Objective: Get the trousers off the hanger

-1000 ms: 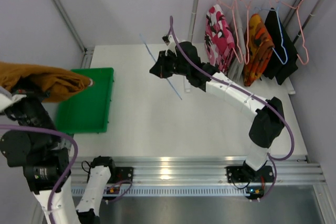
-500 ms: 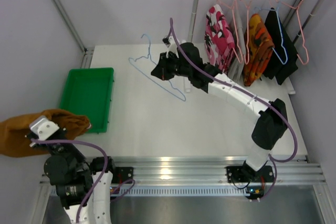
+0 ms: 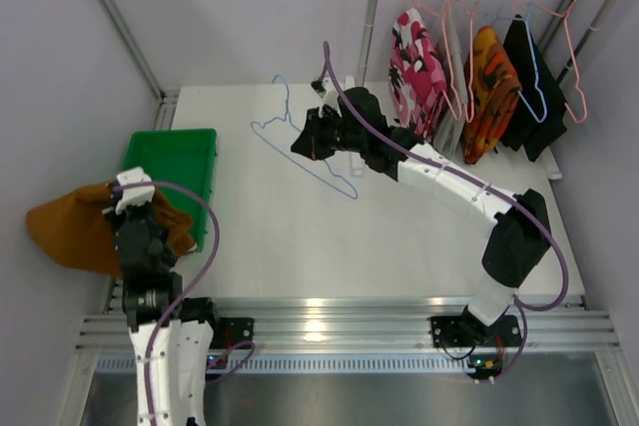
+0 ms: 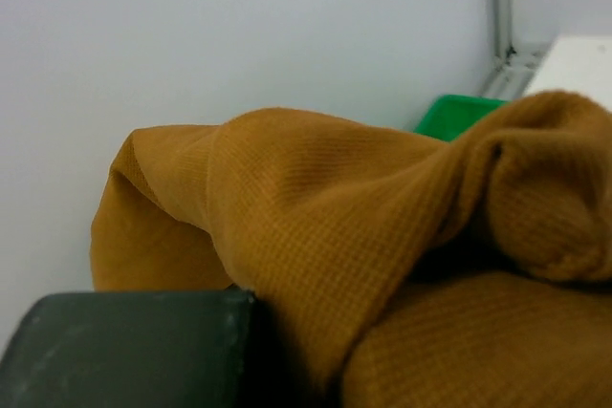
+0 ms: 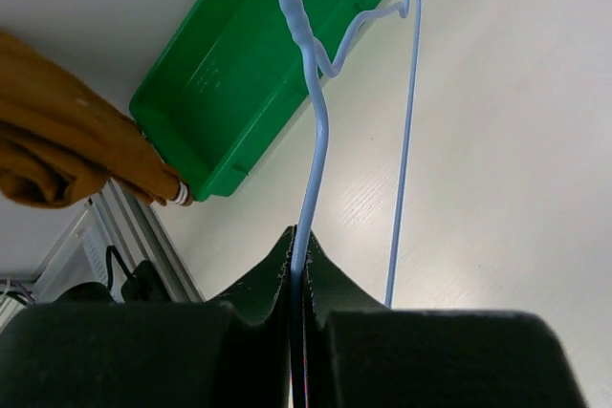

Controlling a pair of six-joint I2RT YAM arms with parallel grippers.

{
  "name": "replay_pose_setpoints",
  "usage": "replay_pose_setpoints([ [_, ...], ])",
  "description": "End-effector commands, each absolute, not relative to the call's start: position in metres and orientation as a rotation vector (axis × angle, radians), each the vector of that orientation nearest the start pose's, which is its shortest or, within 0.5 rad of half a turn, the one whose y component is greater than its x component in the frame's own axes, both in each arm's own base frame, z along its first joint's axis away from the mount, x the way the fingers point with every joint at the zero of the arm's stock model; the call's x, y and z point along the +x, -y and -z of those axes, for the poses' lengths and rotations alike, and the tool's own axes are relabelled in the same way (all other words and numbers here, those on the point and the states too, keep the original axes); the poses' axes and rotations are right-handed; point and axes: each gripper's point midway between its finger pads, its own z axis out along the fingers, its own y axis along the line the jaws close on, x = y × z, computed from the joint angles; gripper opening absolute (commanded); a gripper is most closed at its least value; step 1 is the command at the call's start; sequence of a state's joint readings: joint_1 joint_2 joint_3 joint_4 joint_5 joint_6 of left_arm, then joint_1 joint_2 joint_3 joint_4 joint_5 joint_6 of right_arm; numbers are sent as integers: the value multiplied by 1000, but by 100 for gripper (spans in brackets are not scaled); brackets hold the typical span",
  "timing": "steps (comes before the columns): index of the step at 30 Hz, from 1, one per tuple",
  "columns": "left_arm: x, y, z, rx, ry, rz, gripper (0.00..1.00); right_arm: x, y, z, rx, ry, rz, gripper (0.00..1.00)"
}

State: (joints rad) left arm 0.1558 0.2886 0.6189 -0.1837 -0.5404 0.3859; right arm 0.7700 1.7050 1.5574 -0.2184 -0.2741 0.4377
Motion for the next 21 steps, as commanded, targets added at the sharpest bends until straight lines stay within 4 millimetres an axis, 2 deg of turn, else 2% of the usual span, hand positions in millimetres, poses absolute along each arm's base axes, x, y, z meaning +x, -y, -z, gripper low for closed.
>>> replay_pose_setpoints([
  [1,249,-113,-349,-123,-1362,-694,0,314,-403,-317,-536,-1910,-1095,0],
  [2,264,-112,-343,-91,-1383,-684,0,314,-403,-321,-532,-1903,-1100,0],
  [3,291,-112,-333,-63,-1408,-672,0,314,-403,-323,-532,-1899,-1104,0],
  [5,323,-104,-326,20,-1432,-623,0,314,-403,-330,-534,-1891,-1116,0],
  [6,350,-103,-299,64,-1513,-598,0,313,-403,-332,-533,-1887,-1122,0],
  [7,364,-102,-302,81,-1519,-580,0,313,-402,-336,-534,-1880,-1127,0],
  [8,388,-97,-270,133,-1609,-520,0,312,-401,-341,-532,-1874,-1133,0],
  [9,400,-94,-256,164,-1656,-495,2,312,-399,-344,-530,-1868,-1136,0],
  [10,410,-91,-250,179,-1696,-466,11,309,-398,-348,-536,-1857,-1147,0],
  [11,417,-90,-235,172,-1747,-428,19,307,-394,-357,-535,-1838,-1152,0],
  [12,427,-87,-201,191,-1845,-381,29,305,-391,-362,-537,-1824,-1156,0],
  [13,430,-81,-187,208,-1913,-326,50,303,-388,-368,-539,-1809,-1159,0],
  [15,433,-79,-153,174,-2020,-263,62,294,-376,-389,-552,-1752,-1153,0],
  [16,434,-79,-149,163,-2039,-253,68,292,-372,-397,-558,-1731,-1146,0],
  [17,430,-78,-140,138,-2076,-225,84,285,-364,-413,-571,-1685,-1137,0],
  [18,428,-76,-138,132,-2089,-210,92,282,-358,-419,-574,-1669,-1129,0],
  [19,430,-74,-145,123,-2083,-194,99,279,-352,-422,-576,-1665,-1117,0],
  [20,421,-70,-141,103,-2130,-160,99,270,-343,-435,-587,-1628,-1109,0],
  [21,418,-67,-153,97,-2126,-142,99,266,-336,-440,-587,-1617,-1100,0],
])
